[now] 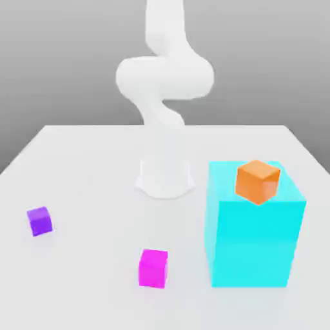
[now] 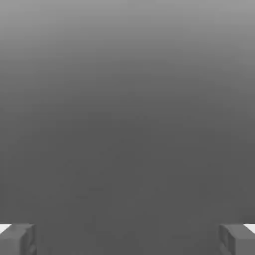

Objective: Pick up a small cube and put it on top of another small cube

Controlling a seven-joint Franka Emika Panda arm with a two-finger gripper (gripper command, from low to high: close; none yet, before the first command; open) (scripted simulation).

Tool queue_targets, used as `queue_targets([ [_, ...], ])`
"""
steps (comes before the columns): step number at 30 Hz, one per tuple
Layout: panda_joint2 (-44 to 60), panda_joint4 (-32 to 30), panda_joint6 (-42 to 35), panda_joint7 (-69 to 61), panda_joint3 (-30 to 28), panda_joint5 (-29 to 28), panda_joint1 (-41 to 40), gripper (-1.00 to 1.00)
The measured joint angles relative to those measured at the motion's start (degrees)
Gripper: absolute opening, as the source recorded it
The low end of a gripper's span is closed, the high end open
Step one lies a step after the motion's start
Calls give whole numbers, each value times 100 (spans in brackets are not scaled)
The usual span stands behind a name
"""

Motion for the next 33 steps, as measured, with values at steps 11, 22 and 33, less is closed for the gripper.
queue_targets([
  [11,2421,-1280,1415,-518,-1847,821,-645,0],
  [22,4499,-2467,2815,-464,-3006,823,-1961,0],
  [33,5699,-2178,3627,-1850,-1331,2648,-3249,0],
])
